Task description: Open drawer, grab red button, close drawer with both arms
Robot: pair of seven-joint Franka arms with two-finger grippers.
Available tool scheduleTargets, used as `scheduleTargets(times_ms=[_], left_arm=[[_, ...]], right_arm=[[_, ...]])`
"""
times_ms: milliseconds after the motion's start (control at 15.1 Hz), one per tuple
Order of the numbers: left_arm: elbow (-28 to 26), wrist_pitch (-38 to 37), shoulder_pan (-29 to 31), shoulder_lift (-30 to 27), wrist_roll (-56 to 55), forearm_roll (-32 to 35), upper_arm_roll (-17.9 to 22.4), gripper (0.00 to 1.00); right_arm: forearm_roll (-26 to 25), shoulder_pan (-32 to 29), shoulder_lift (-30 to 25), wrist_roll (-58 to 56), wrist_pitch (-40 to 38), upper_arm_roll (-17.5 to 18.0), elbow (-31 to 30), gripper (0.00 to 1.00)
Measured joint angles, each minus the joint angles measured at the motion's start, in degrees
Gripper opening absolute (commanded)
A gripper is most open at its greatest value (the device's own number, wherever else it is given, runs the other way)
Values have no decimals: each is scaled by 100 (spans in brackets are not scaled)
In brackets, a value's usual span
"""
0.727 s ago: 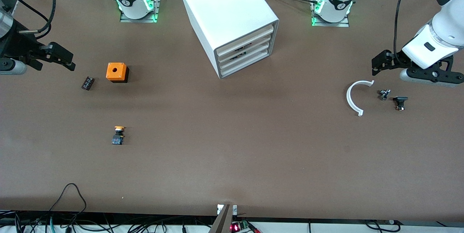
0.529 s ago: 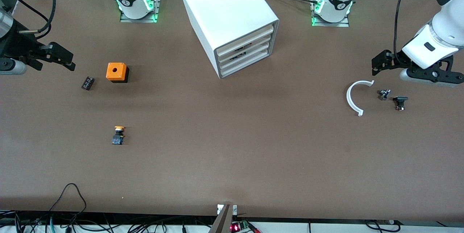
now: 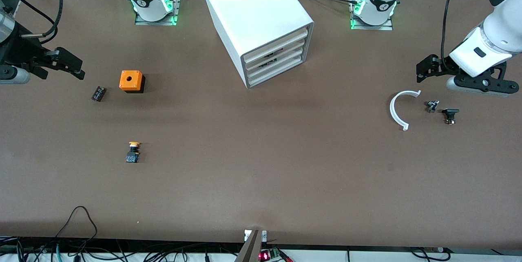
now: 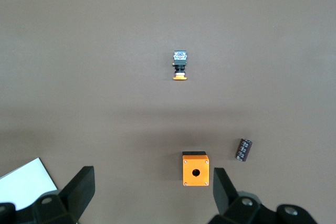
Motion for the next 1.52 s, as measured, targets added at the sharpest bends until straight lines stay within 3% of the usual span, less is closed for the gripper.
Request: scheduleTargets(times_ms=[727,1058,1521], left_arm=[[2,-139,-39,17,20,-276,-380,100],[-13,-677,-174,455,248,-2152,-463,100],[-355,-979,-149,1462,2854,-4604,-441,98]], right_arm=[[17,20,224,-2,4,33,11,100],[20,51,572,-3,36,40,9,100],[22,83,1127,-3,36,49,2,100]])
